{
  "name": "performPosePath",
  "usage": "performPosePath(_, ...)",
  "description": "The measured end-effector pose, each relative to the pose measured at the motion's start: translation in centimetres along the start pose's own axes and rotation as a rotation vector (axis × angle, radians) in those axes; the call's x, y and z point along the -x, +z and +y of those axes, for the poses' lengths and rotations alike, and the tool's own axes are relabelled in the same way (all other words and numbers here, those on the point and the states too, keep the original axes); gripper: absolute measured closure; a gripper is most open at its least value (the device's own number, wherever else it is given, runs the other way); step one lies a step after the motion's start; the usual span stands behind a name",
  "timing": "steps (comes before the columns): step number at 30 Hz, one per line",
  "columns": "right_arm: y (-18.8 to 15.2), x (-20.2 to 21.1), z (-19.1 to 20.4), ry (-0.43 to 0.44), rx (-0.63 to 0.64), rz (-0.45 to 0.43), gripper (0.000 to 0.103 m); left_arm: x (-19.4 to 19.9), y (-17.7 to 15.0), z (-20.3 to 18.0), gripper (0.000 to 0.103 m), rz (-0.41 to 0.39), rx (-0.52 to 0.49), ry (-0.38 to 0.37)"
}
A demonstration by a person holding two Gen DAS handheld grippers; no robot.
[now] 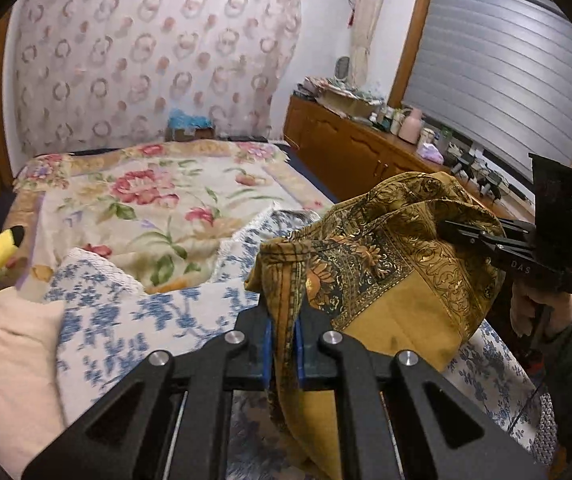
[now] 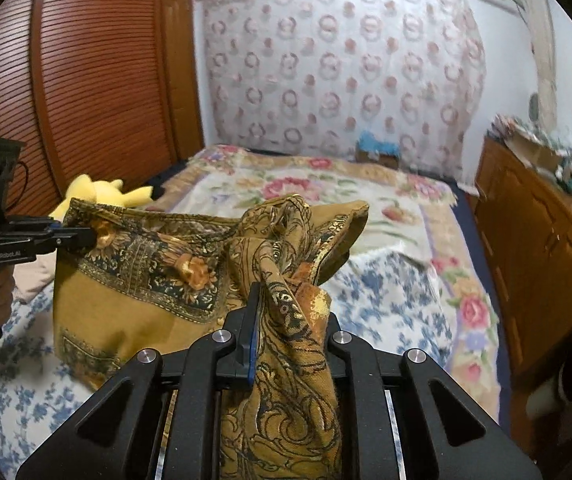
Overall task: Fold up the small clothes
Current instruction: 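Grasp the folded shirt with both grippers and lift it off the bed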
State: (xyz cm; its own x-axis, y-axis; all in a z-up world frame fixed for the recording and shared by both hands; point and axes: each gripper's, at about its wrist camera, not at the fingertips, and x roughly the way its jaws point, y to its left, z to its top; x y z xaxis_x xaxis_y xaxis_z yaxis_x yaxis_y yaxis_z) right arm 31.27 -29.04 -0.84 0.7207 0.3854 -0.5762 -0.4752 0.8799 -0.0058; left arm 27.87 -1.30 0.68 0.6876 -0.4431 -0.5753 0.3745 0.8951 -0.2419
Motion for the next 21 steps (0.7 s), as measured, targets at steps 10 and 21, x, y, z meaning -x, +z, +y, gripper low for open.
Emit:
performPosePath(10, 4.4, -2.2, 6.9, 0.085, 0.132, -0.023, 0.089, 7.1, -1.8, 4.6, 0.097, -0.101, 0.049, 0.099)
performPosePath(21, 11.1, -6.4, 19.1, 0.222, 0.393, -0.04, 0.089, 15.2, -6.5, 12.3, 0.097, -0.194, 0.17, 0.256)
